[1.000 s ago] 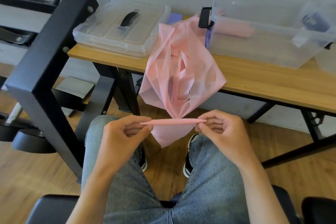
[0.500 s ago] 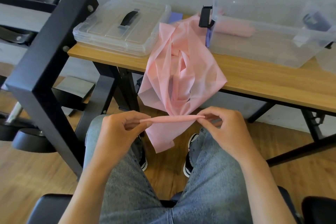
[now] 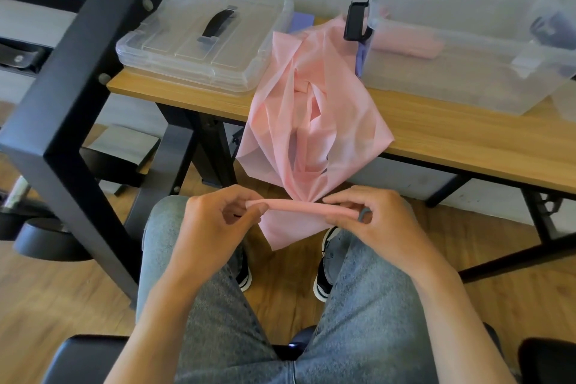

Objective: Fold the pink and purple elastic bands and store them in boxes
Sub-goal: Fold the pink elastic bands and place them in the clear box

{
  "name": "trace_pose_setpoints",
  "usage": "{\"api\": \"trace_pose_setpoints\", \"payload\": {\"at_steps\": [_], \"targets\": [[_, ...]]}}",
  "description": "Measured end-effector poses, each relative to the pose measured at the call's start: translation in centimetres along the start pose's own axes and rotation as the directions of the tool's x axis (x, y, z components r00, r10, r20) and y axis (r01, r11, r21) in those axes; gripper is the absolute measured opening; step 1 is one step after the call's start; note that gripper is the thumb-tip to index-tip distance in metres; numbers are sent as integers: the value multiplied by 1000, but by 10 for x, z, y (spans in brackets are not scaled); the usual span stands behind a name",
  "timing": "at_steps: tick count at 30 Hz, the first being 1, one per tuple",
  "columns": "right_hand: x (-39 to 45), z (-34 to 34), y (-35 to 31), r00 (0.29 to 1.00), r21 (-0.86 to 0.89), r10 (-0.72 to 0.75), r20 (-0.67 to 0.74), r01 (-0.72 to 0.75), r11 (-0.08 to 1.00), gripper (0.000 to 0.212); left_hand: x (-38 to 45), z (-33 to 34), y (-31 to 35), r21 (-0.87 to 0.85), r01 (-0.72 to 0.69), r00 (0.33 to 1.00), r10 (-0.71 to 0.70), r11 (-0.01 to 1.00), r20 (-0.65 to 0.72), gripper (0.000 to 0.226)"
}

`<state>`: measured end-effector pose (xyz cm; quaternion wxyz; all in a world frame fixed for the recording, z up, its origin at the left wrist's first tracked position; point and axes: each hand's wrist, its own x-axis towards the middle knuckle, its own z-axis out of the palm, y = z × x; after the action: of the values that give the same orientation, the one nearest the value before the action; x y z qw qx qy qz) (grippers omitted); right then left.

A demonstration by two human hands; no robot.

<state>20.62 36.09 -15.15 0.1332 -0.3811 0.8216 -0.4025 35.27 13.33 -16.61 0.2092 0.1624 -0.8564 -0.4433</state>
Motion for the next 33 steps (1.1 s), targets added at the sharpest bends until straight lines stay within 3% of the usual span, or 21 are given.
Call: {"api": "trace_pose_setpoints", "payload": {"at_steps": [4, 9, 12, 14, 17, 19, 24, 29, 33], "targets": [[6, 4, 4, 999, -59, -22, 24, 24, 998, 16, 6, 4, -7, -8, 2, 999, -1, 1000, 46, 19], [9, 4, 14, 992, -209, -105, -67, 89, 974, 18, 16, 7, -17, 6, 7, 988, -8, 1000, 155, 15], [6, 0, 19, 980, -195, -136, -148, 106, 975, 25, 28, 11, -22, -159, 77, 960, -31, 984, 277, 18], [1, -3, 21, 977, -136, -128, -170, 106, 985, 28, 41, 19, -24, -254, 207, 953, -136, 945, 271, 31], [-2, -6, 21, 979, -80, -106, -173, 93, 992, 30, 63, 43, -28, -57, 363, 896, -331, 930, 296, 42], [-2, -6, 20, 980, -71, -99, -171, 88, 994, 32, 74, 61, -29, 10, 376, 866, -356, 926, 352, 41], [0, -8, 13, 982, -37, -86, -166, 81, 996, 33, 87, 73, -19, 35, 296, 919, -294, 955, 264, 15], [2, -17, 5, 986, 14, -92, -140, 95, 995, 26, 92, 39, 29, -294, 273, 913, -151, 916, 378, 23], [7, -22, -6, 983, 20, -113, -145, 117, 993, 22, 122, 17, 70, -489, 215, 945, -54, 846, 322, 30]]}}
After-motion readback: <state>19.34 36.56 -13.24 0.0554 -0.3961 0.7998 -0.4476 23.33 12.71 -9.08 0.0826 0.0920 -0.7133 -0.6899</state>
